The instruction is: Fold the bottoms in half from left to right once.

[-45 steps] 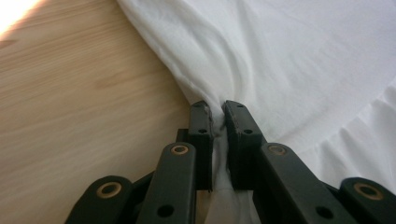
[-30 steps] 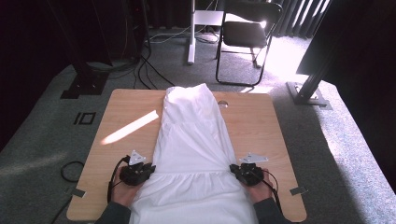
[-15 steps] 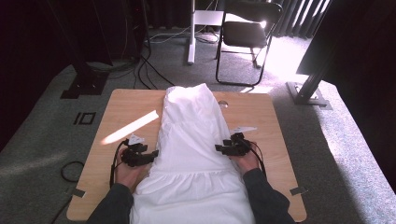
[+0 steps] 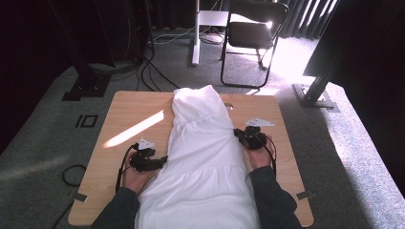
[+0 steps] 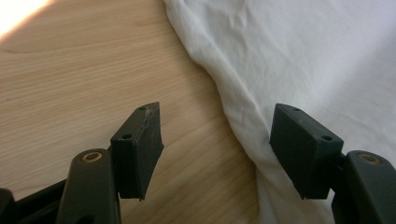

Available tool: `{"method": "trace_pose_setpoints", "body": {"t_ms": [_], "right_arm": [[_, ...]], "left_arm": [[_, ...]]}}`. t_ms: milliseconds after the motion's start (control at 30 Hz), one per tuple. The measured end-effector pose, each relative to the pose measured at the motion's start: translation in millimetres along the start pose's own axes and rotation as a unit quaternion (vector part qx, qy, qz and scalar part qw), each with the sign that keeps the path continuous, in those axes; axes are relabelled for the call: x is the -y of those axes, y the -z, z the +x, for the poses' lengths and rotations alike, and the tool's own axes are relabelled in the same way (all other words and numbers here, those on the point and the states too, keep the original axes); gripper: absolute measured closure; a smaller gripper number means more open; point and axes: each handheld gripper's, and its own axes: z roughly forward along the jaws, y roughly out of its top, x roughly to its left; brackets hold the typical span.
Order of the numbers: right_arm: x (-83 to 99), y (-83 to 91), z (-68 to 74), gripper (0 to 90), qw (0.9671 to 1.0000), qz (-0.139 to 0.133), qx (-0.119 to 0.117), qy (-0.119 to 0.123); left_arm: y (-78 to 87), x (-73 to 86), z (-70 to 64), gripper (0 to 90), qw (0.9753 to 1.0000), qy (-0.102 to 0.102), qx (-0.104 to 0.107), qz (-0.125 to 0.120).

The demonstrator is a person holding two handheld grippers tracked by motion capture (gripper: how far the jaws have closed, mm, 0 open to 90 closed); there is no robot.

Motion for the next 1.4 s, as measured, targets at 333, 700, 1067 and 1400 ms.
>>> {"method": "trace_pose_setpoints", "body": {"t_ms": [333,700,1067,1400], "right_arm": [[48.4,-48.0,-13.5,88.0,0.9938,0.107,0.031,-0.005],[52.3,-47.1,-16.8,87.9,0.9952,0.094,0.019,-0.021],[89.4,-0.6,18.0,87.8,0.9952,0.096,-0.014,0.007],[84.2,34.3,21.2,53.5,0.9963,0.078,-0.036,0.002]], "left_arm": [[-6.1,-37.6,4.1,34.2,0.9998,0.009,-0.008,-0.017],[-68.1,-53.5,-1.1,69.4,0.9994,0.001,-0.014,0.032],[-11.3,10.5,-15.7,87.3,0.9992,-0.031,0.018,0.018],[6.6,9.0,-5.3,70.1,0.9999,0.001,0.008,-0.006]]}}
